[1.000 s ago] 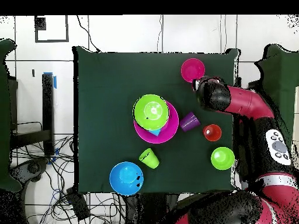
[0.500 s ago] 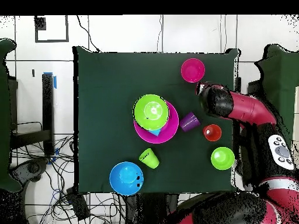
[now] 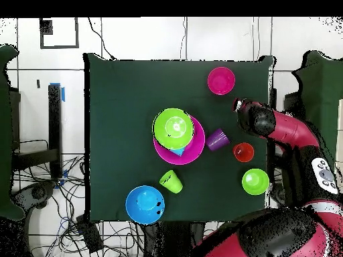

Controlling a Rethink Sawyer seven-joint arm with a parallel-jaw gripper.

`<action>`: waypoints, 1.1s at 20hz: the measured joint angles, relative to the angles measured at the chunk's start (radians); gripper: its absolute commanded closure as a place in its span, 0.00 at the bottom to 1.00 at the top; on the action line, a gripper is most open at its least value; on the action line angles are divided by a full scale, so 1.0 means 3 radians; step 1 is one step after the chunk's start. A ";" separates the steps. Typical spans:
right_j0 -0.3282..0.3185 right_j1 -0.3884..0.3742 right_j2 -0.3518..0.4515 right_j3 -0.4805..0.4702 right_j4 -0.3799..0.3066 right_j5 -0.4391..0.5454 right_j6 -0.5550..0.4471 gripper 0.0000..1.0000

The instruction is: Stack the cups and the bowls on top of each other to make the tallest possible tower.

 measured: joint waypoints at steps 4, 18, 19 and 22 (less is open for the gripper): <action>-0.0054 0.0120 0.0059 -0.0053 -0.0004 -0.0010 0.0000 0.00; -0.0008 0.0195 0.0093 -0.0163 0.0042 0.0157 0.0000 0.00; -0.0008 0.0185 0.0093 -0.0162 0.0053 0.0197 0.0000 0.00; -0.0008 0.0119 0.0093 -0.0154 0.0093 0.0344 0.0000 0.00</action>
